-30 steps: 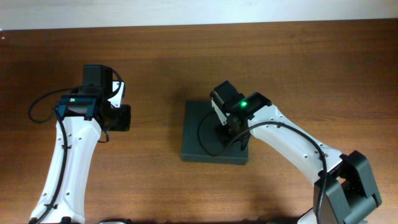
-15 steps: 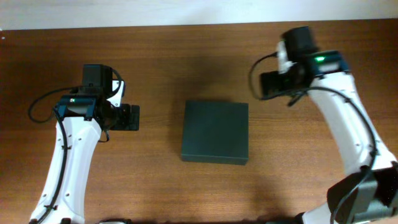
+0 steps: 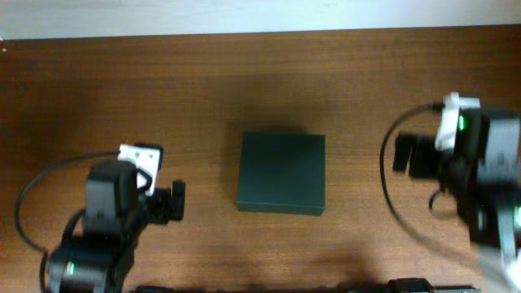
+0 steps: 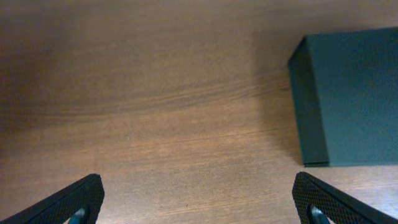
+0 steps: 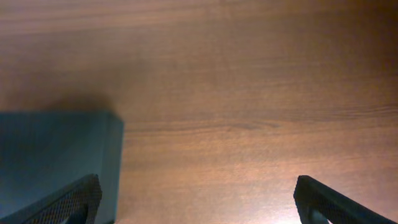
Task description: Pack container
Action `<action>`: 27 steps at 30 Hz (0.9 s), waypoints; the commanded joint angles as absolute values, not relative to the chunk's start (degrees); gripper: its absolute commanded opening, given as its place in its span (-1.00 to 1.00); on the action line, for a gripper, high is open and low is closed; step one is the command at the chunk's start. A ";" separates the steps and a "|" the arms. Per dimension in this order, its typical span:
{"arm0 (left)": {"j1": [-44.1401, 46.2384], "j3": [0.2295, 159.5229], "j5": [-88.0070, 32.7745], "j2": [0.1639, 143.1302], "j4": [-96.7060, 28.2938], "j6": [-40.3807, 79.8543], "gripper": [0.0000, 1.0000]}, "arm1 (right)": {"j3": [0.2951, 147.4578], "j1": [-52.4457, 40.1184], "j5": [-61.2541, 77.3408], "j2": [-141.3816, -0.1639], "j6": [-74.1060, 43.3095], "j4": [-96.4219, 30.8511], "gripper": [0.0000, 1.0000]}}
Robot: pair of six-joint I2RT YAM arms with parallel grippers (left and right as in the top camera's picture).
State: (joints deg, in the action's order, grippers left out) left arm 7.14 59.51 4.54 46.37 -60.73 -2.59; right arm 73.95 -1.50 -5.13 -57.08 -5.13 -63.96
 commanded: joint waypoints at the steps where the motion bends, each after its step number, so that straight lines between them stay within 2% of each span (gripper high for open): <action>1: 7.46 55.75 4.58 38.33 -58.87 -3.73 0.99 | 64.20 -3.92 -6.31 -46.35 -5.26 -62.06 0.98; 6: 7.46 51.86 4.78 33.10 -56.05 -3.95 0.98 | 54.78 -4.16 -6.00 -33.30 -6.55 -58.89 0.98; 10: 7.46 51.62 4.78 33.21 -55.96 -3.90 0.98 | 52.53 -4.12 -9.28 -28.05 -6.50 -58.26 0.98; 27: 7.46 51.64 4.78 33.23 -56.07 -3.90 0.99 | 52.31 -4.12 -9.72 -27.46 -6.48 -58.26 0.98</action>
State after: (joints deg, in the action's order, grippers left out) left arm 7.29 51.94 4.56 33.36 -56.27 -3.01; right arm 52.90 -3.77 -8.23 -27.64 -6.02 -58.59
